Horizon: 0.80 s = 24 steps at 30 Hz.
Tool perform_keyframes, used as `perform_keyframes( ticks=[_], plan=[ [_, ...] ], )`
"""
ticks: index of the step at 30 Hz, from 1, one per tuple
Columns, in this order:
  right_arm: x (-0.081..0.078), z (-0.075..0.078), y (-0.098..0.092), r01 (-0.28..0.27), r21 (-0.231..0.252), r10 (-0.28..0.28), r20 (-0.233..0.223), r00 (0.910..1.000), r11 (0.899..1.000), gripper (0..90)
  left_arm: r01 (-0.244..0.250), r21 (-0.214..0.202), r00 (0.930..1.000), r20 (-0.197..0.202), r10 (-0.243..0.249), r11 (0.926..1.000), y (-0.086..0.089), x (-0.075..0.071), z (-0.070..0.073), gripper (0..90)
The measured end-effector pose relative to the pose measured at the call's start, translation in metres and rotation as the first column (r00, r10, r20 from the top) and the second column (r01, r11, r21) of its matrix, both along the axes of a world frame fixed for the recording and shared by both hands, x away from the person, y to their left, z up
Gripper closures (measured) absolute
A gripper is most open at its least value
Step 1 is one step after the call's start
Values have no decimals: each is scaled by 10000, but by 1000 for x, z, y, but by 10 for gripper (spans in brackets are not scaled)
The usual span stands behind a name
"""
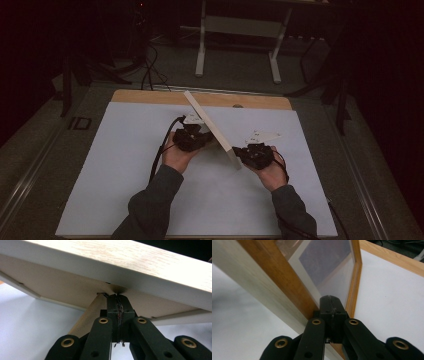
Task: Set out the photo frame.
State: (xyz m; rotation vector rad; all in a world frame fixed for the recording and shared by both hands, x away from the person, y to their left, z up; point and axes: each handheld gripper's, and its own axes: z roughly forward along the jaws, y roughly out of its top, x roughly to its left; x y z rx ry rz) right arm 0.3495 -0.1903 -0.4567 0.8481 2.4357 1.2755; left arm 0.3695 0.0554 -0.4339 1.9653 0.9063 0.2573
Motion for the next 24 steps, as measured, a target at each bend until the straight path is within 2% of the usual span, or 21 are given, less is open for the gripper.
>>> perform_keyframes(
  ticks=[9, 24],
  plan=[
    [-3, 2, 5, -318, 6, 318, 79, 9995, 9995, 900, 400, 89, 9991, 149, -401, 9992, 3, 8, -2, 899],
    [-9, 2, 15, -864, 138, 864, -4, 9963, 9962, 900, 960, -276, 9952, -170, -964, 9950, 10, 18, -5, 899]
  ],
)
